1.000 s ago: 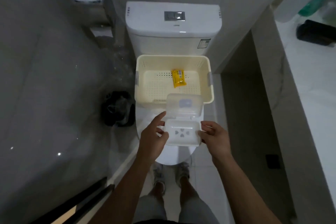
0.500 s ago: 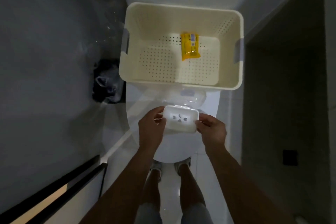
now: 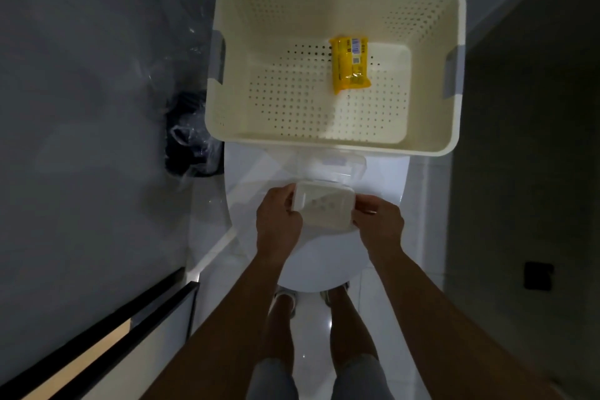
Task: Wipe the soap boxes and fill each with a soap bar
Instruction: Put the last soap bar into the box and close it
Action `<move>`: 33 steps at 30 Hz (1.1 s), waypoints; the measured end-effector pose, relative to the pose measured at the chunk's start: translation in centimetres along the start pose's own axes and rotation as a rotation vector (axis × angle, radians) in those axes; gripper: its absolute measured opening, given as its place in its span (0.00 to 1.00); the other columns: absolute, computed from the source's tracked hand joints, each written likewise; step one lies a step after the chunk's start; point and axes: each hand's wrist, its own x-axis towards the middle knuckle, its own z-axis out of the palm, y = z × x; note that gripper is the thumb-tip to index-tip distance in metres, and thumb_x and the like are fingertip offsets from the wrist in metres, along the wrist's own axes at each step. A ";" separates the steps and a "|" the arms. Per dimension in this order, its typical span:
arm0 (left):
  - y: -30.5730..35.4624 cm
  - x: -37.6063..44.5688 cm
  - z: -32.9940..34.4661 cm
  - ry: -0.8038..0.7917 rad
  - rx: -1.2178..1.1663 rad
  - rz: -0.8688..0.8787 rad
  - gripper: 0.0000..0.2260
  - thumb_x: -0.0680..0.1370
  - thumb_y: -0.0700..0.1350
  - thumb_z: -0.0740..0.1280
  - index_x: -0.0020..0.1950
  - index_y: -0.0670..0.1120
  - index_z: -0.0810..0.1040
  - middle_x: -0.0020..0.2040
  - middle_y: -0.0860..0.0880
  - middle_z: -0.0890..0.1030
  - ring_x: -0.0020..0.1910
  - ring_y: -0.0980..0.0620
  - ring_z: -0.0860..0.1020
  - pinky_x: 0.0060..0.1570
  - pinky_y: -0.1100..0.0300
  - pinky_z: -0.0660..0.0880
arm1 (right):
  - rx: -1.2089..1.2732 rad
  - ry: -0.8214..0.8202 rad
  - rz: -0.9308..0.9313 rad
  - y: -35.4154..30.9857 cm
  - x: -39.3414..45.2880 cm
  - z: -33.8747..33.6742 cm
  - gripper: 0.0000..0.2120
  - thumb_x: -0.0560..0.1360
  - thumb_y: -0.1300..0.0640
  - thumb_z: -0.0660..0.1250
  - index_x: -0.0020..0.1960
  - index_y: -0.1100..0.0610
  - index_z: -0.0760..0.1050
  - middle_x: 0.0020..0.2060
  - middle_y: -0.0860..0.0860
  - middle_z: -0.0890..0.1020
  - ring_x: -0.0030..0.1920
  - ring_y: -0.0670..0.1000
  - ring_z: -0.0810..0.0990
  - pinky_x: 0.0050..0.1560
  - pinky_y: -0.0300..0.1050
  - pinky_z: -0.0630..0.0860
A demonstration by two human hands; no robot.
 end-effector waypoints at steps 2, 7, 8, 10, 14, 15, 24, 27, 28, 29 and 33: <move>0.1 0.1 -0.2 -0.024 0.010 -0.008 0.24 0.72 0.30 0.62 0.63 0.49 0.79 0.56 0.49 0.79 0.57 0.49 0.78 0.57 0.60 0.73 | -0.016 -0.010 -0.003 -0.1 0.0 -0.1 0.13 0.74 0.66 0.71 0.55 0.54 0.85 0.48 0.51 0.87 0.49 0.52 0.85 0.57 0.50 0.81; 1.2 -1.2 -1.7 -0.063 0.037 -0.021 0.26 0.73 0.34 0.66 0.70 0.48 0.72 0.62 0.50 0.76 0.61 0.50 0.75 0.62 0.51 0.74 | -0.133 -0.003 -0.018 -1.2 -0.5 -1.3 0.10 0.76 0.62 0.70 0.57 0.55 0.84 0.51 0.50 0.87 0.48 0.46 0.82 0.49 0.31 0.71; 1.5 -1.9 -2.4 -0.038 0.054 0.011 0.25 0.74 0.35 0.66 0.70 0.48 0.72 0.63 0.51 0.76 0.60 0.51 0.75 0.60 0.53 0.74 | -0.165 0.004 -0.046 -1.9 -1.0 -1.9 0.10 0.77 0.61 0.70 0.57 0.55 0.83 0.51 0.50 0.86 0.47 0.44 0.81 0.49 0.30 0.70; 2.8 -3.1 -4.2 0.035 0.085 0.130 0.21 0.75 0.38 0.66 0.68 0.49 0.74 0.60 0.53 0.76 0.56 0.53 0.76 0.54 0.58 0.75 | -0.162 -0.003 -0.124 -3.6 -2.5 -3.4 0.09 0.78 0.61 0.70 0.57 0.55 0.83 0.49 0.49 0.86 0.45 0.43 0.82 0.52 0.34 0.75; 7.5 -3.2 -7.5 0.189 0.100 0.360 0.16 0.76 0.39 0.68 0.64 0.48 0.76 0.57 0.53 0.77 0.52 0.54 0.76 0.49 0.58 0.76 | 0.022 -0.008 -0.266 -8.2 -4.8 -6.8 0.08 0.77 0.63 0.70 0.51 0.52 0.83 0.42 0.44 0.85 0.42 0.44 0.85 0.50 0.43 0.83; 9.0 -2.5 -8.1 0.215 0.093 0.408 0.16 0.76 0.39 0.68 0.63 0.47 0.76 0.57 0.51 0.78 0.53 0.51 0.77 0.50 0.56 0.76 | 0.062 -0.002 -0.281 -9.6 -4.7 -7.4 0.08 0.77 0.63 0.70 0.50 0.51 0.83 0.40 0.44 0.85 0.41 0.44 0.85 0.47 0.41 0.83; 17.5 11.0 -6.0 0.016 0.392 0.536 0.26 0.76 0.39 0.64 0.75 0.46 0.68 0.71 0.48 0.71 0.67 0.46 0.70 0.64 0.52 0.71 | 0.278 0.057 -0.132 -16.9 5.2 -5.9 0.10 0.79 0.66 0.66 0.49 0.52 0.82 0.42 0.51 0.86 0.45 0.55 0.86 0.54 0.57 0.82; 18.2 16.1 -3.7 -0.099 0.589 0.534 0.30 0.75 0.40 0.64 0.77 0.47 0.62 0.75 0.48 0.66 0.69 0.44 0.68 0.65 0.50 0.69 | 0.409 0.029 0.059 -17.0 9.5 -4.3 0.12 0.78 0.66 0.66 0.56 0.53 0.81 0.50 0.57 0.85 0.49 0.57 0.85 0.58 0.58 0.81; 18.2 17.4 -3.0 -0.123 0.628 0.540 0.32 0.74 0.40 0.65 0.77 0.48 0.61 0.76 0.49 0.65 0.69 0.43 0.68 0.65 0.49 0.69 | 0.458 -0.008 0.096 -16.9 10.6 -3.9 0.13 0.78 0.67 0.65 0.58 0.53 0.80 0.52 0.58 0.85 0.49 0.57 0.84 0.55 0.55 0.82; 18.1 18.5 -2.4 -0.138 0.646 0.547 0.33 0.73 0.41 0.66 0.77 0.49 0.60 0.76 0.50 0.64 0.69 0.43 0.68 0.65 0.48 0.69 | 0.518 -0.060 0.123 -16.9 11.4 -3.6 0.15 0.78 0.68 0.65 0.59 0.52 0.79 0.53 0.59 0.84 0.47 0.57 0.83 0.50 0.51 0.83; 17.5 20.7 -0.5 -0.154 0.667 0.554 0.35 0.73 0.46 0.67 0.78 0.54 0.57 0.77 0.52 0.61 0.73 0.45 0.62 0.69 0.44 0.61 | 0.567 -0.218 0.175 -16.6 13.1 -2.3 0.24 0.79 0.70 0.63 0.70 0.51 0.73 0.60 0.60 0.79 0.49 0.56 0.78 0.50 0.50 0.78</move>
